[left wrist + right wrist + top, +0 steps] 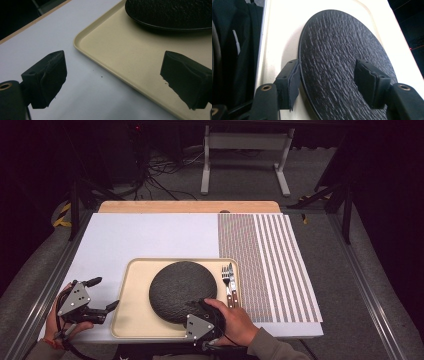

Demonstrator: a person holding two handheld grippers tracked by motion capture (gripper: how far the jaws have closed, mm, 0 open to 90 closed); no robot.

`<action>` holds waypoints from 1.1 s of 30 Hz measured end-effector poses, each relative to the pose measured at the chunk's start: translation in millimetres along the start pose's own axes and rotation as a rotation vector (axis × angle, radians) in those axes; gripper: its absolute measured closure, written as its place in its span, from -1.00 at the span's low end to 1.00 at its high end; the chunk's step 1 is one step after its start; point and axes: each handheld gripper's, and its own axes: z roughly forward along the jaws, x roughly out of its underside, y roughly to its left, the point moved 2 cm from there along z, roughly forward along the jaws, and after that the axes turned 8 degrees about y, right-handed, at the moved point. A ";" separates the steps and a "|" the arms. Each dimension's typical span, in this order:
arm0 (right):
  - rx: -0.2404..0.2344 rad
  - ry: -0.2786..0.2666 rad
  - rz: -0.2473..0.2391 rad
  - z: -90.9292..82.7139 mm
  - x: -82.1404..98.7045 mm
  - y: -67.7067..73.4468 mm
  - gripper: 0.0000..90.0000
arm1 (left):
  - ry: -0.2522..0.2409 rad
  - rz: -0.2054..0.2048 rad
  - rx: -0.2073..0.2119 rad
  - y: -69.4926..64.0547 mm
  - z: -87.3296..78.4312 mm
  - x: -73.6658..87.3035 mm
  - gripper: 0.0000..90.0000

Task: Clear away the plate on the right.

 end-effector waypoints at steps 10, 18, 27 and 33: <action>0.020 -0.030 0.067 -3.5 3.8 -8.7 -0.19 | 0.002 -0.005 0.005 -0.9 0.7 0.1 -0.83; 0.058 -0.049 0.122 -6.2 6.3 -18.1 -0.34 | -0.001 0.001 0.002 -0.3 0.2 -0.2 -0.83; 0.096 -0.060 0.175 -8.6 8.3 -26.2 -0.49 | -0.010 -0.003 0.005 -0.2 -0.8 -0.5 -0.83; 0.129 -0.067 0.211 -11.6 9.9 -32.3 -0.60 | -0.011 -0.008 0.002 0.5 -2.0 -0.4 -0.83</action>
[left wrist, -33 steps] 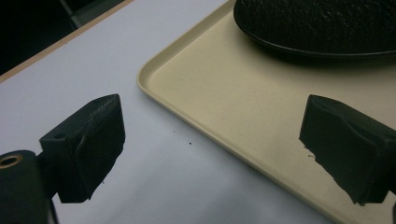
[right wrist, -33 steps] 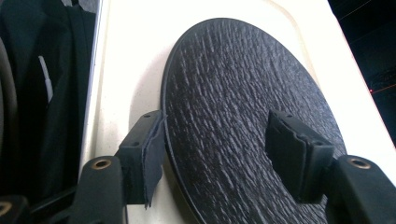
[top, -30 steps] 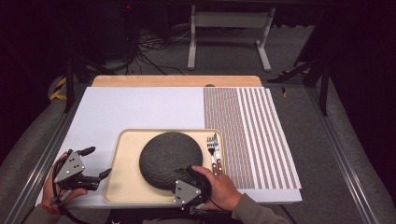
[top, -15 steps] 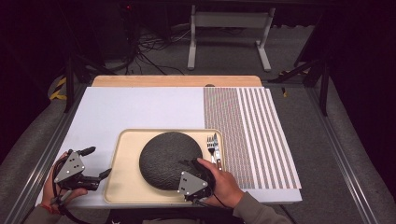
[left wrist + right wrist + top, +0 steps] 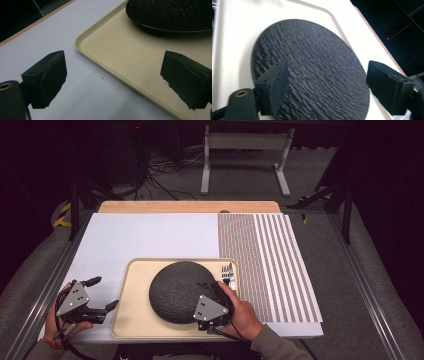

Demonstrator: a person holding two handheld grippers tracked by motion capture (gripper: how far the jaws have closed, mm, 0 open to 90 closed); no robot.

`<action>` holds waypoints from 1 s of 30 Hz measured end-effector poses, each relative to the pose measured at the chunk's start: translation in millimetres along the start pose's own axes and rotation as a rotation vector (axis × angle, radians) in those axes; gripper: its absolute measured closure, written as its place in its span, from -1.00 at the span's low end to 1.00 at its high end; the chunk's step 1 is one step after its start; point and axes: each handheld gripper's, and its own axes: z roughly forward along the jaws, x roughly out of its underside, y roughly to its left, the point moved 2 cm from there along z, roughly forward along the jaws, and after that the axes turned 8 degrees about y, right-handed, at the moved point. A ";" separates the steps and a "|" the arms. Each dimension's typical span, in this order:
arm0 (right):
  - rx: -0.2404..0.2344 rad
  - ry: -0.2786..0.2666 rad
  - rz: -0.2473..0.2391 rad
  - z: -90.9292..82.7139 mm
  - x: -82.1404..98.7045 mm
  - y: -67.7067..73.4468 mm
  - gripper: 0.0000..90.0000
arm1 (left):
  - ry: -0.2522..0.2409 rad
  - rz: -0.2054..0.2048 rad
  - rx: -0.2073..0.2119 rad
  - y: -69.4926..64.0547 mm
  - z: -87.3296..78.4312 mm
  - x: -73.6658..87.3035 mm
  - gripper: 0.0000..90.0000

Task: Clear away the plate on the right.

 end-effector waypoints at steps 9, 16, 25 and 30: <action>0.014 0.002 0.044 -0.8 2.7 -8.0 -0.66 | 0.000 0.002 -0.002 -0.1 0.6 0.0 -0.83; 0.022 0.015 0.079 0.2 6.2 -14.3 -0.70 | 0.001 -0.001 0.001 -0.4 0.8 0.1 -0.83; 0.057 0.028 0.105 -0.6 10.5 -22.3 -0.72 | 0.002 0.005 -0.004 0.3 0.6 0.3 -0.83; 0.066 0.033 0.110 -1.9 12.6 -25.0 -0.72 | 0.006 0.006 -0.001 0.3 0.7 0.3 -0.83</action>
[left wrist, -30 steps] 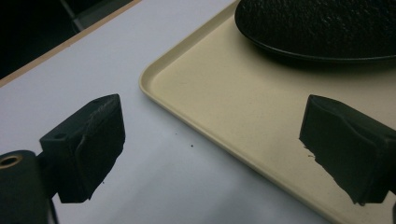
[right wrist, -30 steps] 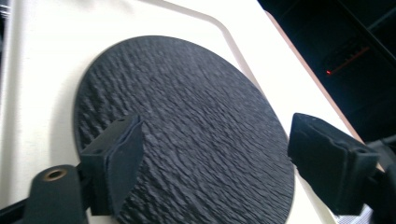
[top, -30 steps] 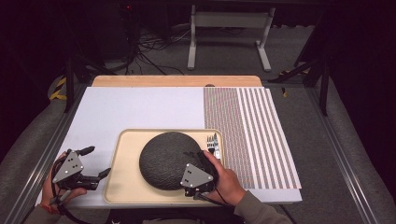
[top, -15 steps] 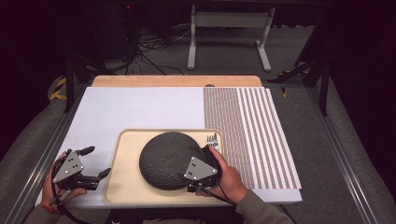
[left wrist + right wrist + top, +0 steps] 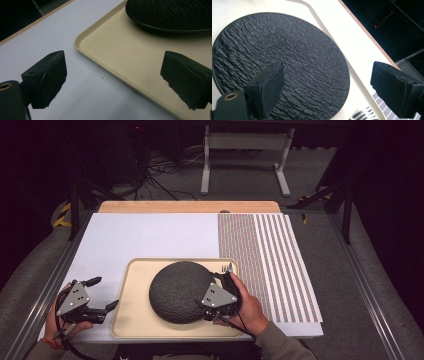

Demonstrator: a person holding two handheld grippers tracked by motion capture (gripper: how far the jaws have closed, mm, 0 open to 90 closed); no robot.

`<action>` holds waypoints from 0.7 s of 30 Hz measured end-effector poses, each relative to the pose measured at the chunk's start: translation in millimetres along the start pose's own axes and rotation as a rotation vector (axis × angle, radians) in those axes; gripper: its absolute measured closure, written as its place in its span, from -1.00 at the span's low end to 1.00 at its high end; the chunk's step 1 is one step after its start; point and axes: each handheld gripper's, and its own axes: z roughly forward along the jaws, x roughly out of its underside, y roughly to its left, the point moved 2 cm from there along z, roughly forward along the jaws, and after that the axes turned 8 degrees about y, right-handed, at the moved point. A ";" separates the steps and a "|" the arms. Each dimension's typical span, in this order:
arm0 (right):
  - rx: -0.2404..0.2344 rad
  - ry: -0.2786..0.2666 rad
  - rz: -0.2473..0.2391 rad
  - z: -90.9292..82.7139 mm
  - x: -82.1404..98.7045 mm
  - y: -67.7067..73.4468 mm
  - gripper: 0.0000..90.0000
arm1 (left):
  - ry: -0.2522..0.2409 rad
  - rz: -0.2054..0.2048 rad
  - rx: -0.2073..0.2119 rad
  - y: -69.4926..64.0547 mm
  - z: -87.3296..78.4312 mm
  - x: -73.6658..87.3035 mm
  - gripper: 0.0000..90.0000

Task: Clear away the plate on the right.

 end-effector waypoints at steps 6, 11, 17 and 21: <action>0.018 0.011 0.000 -1.8 4.0 -3.1 -0.73 | -0.001 -0.002 0.000 0.0 -0.2 0.0 -0.83; 0.035 0.020 0.007 -4.0 7.8 -7.8 -0.73 | -0.002 -0.010 0.004 -0.6 0.7 0.1 -0.83; 0.050 0.029 0.021 -6.2 12.7 -12.4 -0.73 | 0.000 -0.002 0.002 -0.1 0.8 0.1 -0.83; 0.060 0.036 0.025 -7.3 17.0 -14.6 -0.73 | 0.002 0.000 0.002 -0.1 0.7 0.1 -0.83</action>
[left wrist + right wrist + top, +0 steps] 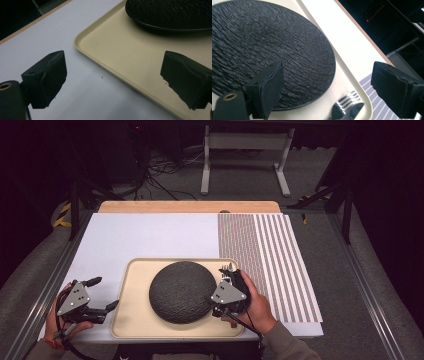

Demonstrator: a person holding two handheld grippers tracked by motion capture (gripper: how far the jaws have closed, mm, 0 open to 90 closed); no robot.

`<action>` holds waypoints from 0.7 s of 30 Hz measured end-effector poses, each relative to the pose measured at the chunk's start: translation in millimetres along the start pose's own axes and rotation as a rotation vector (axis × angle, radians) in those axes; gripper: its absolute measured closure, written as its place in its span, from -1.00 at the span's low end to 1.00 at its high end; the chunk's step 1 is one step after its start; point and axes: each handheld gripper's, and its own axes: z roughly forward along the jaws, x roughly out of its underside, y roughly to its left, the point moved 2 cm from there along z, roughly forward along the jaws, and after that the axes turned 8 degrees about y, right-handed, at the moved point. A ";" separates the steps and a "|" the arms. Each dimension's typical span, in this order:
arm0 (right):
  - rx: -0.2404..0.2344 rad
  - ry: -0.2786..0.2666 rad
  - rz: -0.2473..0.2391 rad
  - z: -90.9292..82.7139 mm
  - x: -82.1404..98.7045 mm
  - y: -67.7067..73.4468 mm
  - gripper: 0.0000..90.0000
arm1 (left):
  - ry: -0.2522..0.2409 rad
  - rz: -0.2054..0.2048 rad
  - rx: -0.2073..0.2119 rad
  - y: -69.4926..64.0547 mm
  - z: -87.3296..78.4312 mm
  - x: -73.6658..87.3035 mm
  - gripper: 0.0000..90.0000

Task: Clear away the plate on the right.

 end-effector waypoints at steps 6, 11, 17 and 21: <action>0.010 0.003 0.031 -3.3 9.2 -6.5 -0.73 | 0.002 0.000 0.001 0.0 -0.1 0.1 -0.83; 0.024 0.010 0.040 -6.5 16.0 -10.7 -0.73 | 0.003 0.001 0.001 0.0 -0.2 0.0 -0.83; 0.044 0.022 0.048 -10.5 24.1 -15.5 -0.73 | 0.002 -0.004 -0.002 -0.3 -0.4 0.1 -0.83; 0.054 0.028 0.060 -12.8 29.2 -18.4 -0.73 | 0.002 0.002 -0.003 0.3 -0.9 -0.1 -0.83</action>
